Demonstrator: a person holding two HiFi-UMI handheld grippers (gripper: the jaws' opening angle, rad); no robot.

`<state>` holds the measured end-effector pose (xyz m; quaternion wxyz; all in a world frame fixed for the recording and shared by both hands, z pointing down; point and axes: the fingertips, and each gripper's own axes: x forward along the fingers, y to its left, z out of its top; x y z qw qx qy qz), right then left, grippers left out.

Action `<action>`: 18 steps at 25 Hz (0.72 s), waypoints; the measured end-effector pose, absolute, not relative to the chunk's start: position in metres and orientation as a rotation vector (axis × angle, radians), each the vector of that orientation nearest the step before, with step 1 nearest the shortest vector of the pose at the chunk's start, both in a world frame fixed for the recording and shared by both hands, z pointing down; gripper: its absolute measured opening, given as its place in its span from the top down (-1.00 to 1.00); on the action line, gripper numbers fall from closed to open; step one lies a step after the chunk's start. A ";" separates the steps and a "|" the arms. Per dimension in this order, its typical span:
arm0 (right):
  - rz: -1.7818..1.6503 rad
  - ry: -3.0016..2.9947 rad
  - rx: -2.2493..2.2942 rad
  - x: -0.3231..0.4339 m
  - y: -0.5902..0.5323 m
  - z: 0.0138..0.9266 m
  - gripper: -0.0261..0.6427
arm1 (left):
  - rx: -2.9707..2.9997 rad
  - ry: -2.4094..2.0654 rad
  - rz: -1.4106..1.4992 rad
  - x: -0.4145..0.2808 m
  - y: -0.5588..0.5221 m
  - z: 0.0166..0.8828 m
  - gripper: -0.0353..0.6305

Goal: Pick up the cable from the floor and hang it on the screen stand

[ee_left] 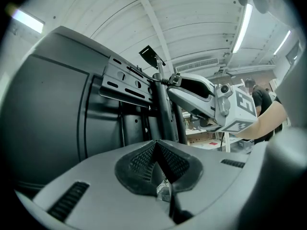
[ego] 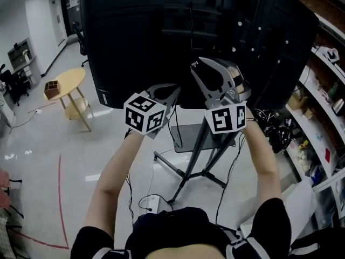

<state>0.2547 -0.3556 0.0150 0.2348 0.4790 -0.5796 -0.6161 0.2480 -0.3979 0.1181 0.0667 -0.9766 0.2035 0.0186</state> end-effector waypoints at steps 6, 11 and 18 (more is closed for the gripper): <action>-1.729 -1.641 1.472 0.266 -0.369 0.028 0.52 | -2.905 0.645 0.039 0.247 -0.410 0.120 0.88; -1.663 -1.726 1.627 0.279 -0.386 0.038 0.52 | -2.898 0.675 0.053 0.242 -0.421 0.122 0.88; -1.253 -2.189 1.917 0.310 -0.400 0.075 0.47 | -2.885 0.763 0.110 0.228 -0.429 0.136 0.87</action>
